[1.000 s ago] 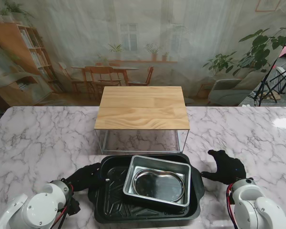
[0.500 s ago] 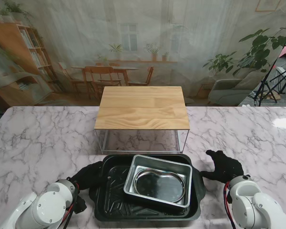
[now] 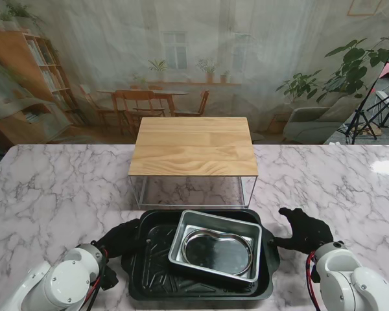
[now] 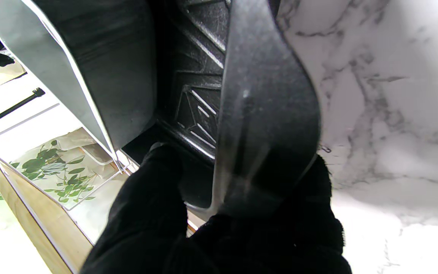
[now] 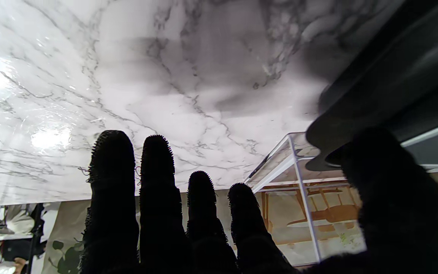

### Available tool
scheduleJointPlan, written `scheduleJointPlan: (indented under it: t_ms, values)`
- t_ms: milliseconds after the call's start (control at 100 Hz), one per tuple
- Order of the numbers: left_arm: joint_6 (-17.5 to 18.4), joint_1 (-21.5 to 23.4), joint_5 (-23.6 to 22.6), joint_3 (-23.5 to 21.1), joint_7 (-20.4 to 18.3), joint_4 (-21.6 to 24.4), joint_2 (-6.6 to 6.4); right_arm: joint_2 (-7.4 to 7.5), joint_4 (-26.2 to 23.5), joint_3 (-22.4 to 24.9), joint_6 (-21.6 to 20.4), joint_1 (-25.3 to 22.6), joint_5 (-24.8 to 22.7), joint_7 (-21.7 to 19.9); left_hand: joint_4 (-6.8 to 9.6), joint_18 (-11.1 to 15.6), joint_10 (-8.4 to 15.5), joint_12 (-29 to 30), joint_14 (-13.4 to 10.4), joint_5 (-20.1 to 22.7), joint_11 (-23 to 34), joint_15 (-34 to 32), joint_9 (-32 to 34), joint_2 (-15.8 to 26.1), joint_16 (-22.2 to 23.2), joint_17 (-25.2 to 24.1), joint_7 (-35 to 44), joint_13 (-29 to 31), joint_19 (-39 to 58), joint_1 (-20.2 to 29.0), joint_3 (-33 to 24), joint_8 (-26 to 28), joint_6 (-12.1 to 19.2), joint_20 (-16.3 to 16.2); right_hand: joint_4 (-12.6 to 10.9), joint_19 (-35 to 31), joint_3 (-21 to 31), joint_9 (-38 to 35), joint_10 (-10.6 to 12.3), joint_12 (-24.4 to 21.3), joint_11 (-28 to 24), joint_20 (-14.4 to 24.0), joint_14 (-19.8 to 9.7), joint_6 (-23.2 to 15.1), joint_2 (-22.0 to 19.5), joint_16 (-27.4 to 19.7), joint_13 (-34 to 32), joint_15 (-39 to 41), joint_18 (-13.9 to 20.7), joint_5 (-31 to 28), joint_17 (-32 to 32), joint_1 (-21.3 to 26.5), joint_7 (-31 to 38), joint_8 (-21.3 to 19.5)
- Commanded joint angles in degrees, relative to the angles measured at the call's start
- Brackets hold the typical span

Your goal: Stack the baking trays onto the shelf

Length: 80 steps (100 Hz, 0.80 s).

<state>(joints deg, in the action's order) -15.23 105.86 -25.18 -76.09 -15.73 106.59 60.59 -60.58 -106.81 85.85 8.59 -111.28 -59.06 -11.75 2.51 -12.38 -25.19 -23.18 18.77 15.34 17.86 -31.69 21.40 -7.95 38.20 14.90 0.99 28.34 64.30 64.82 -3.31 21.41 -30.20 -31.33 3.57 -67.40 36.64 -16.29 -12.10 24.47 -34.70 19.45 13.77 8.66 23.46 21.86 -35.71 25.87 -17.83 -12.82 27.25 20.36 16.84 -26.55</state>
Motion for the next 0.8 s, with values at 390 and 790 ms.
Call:
scheduleJointPlan:
  t_ms: [390, 790]
  values:
    - [0.11, 0.33, 0.41, 0.31, -1.12, 0.06, 0.23, 1.2, -1.95, -6.42, 6.72, 2.31, -3.36, -9.91, 1.57, 2.49, 1.87, -0.76, 3.39, -0.07, 1.3, -1.4, 1.26, 1.12, 0.37, 0.49, 1.54, 0.0, 1.8, 1.71, -1.11, 1.11, 4.93, -1.27, -0.43, 2.05, -6.02, 2.0, -1.44, 0.13, 0.93, -1.36, 4.3, 1.94, -2.78, -0.94, -1.68, 0.2, -8.92, 1.04, 0.38, 0.2, -4.35, -0.59]
    - [-0.31, 0.09, 1.19, 1.03, -1.09, -0.24, 0.26, 2.26, 0.08, -12.74, 13.2, 7.83, -2.08, -17.56, 1.71, 2.65, 4.66, -3.89, 3.33, -0.79, 4.41, -1.9, -0.23, 1.34, 0.73, 0.96, 1.66, 0.09, 1.85, 2.52, -1.49, 1.73, 6.92, -1.2, -4.06, -3.98, 3.93, 0.76, -2.74, 3.2, -3.42, -2.4, 3.49, -0.48, -2.38, 2.7, -9.66, 7.37, -7.47, 1.74, 10.56, 9.21, -0.74, -5.35]
